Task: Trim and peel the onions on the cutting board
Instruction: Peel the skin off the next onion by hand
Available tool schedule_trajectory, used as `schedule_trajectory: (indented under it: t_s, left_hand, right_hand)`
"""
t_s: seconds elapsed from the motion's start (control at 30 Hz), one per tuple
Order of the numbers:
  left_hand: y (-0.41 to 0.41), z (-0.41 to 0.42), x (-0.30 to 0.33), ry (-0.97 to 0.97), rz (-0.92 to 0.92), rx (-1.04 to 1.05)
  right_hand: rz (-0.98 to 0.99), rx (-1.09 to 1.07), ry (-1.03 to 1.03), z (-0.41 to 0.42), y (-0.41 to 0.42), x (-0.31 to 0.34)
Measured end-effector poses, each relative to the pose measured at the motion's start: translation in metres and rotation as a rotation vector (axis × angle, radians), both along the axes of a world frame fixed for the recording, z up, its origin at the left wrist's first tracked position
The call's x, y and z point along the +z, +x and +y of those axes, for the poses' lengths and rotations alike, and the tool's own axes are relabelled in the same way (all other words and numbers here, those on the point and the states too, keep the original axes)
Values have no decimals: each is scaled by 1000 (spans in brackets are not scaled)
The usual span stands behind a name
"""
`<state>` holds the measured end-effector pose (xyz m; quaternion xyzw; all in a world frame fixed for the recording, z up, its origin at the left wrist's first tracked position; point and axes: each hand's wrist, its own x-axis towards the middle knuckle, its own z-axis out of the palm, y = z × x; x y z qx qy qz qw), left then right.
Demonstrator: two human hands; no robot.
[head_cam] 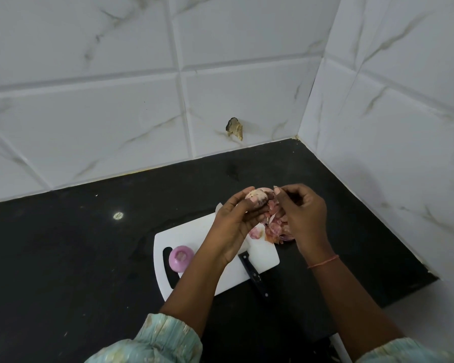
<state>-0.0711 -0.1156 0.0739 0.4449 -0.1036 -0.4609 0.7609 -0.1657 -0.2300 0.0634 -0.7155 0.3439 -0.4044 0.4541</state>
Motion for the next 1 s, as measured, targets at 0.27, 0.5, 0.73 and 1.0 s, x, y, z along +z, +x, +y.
schedule_trajectory:
  t_s: [0.27,0.5,0.73,1.0]
  left_hand:
    - [1,1,-2,-26,314,-19]
    - [5,1,-6,4,380,11]
    - [2,0,1,90,257,-32]
    - [-2,2,9,3,264,-14]
  right_hand:
    - [-291,-93,285,-9,-1,-1]
    - [265,-27,143,-34,-15,-29]
    - [264,184,-324,-3,-10,-11]
    - [5,261,-236,20,1,6]
